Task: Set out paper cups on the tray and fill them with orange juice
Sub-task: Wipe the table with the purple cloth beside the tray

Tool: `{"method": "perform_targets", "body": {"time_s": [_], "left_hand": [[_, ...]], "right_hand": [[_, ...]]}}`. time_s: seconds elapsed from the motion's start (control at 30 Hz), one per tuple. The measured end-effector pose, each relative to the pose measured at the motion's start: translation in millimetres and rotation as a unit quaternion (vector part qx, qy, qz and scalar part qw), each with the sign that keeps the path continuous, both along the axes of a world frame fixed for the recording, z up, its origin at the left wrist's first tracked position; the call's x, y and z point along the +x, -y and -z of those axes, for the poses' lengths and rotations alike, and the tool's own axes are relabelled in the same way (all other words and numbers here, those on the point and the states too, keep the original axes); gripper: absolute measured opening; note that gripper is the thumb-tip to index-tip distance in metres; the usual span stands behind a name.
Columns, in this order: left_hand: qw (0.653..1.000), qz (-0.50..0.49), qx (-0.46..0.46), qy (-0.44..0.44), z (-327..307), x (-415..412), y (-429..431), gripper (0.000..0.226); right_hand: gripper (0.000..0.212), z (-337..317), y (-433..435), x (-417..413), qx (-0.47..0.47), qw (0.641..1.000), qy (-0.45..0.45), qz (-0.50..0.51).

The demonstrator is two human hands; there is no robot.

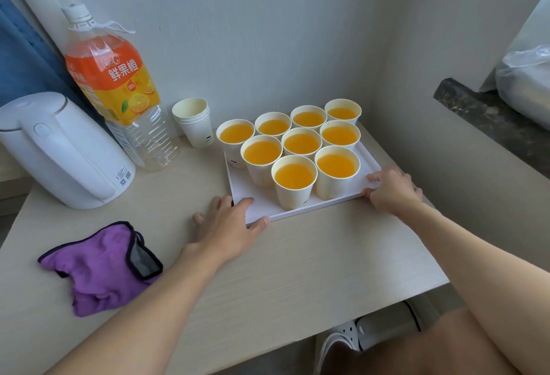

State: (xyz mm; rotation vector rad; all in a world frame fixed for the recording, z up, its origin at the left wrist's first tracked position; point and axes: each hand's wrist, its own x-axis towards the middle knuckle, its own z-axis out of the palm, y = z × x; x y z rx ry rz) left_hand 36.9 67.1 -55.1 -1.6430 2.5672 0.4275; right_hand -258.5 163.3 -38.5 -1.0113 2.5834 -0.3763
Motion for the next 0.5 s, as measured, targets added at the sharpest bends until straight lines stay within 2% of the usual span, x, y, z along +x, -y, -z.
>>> {"method": "perform_targets", "body": {"time_s": [0.37,0.5], "left_hand": [[0.999,0.000,0.035,-0.018,-9,-14,19,0.062],[0.999,0.008,0.041,-0.012,-10,-24,31,0.062]], "right_hand": [[0.039,-2,8,-4,0.000,1.000,0.008,0.017],[0.031,-2,13,-6,-0.006,1.000,0.000,0.019]]}}
